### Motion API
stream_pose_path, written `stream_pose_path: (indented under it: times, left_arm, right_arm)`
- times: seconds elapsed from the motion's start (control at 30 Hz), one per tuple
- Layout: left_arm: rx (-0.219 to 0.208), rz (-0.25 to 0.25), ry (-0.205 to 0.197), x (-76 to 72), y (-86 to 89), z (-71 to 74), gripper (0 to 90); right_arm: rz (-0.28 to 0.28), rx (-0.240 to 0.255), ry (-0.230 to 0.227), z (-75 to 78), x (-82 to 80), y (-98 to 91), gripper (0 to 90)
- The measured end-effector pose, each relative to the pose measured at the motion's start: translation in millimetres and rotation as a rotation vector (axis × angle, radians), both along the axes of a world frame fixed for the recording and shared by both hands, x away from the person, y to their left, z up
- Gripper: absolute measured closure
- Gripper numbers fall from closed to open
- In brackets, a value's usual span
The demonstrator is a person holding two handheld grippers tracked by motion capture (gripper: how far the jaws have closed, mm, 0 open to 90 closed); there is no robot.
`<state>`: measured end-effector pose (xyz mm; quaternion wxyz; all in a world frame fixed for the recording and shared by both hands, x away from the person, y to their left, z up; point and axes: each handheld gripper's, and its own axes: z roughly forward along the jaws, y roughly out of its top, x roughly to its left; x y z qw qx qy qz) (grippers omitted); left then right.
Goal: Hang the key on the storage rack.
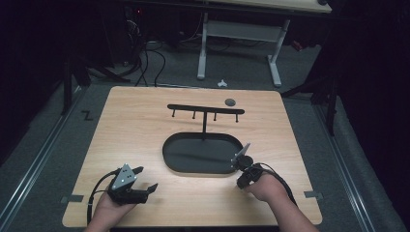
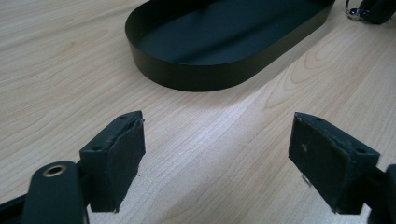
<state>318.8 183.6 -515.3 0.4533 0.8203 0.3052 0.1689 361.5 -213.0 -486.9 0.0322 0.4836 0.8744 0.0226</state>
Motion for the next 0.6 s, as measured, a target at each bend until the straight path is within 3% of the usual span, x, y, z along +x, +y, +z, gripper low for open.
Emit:
stream_pose_path:
  times: [0.6]
  left_arm:
    - [0.005,-0.012,0.001,-0.6,-1.7,0.1,19.1]
  right_arm:
    - [0.004,0.022,-0.056,25.7,-5.0,-7.6,68.5]
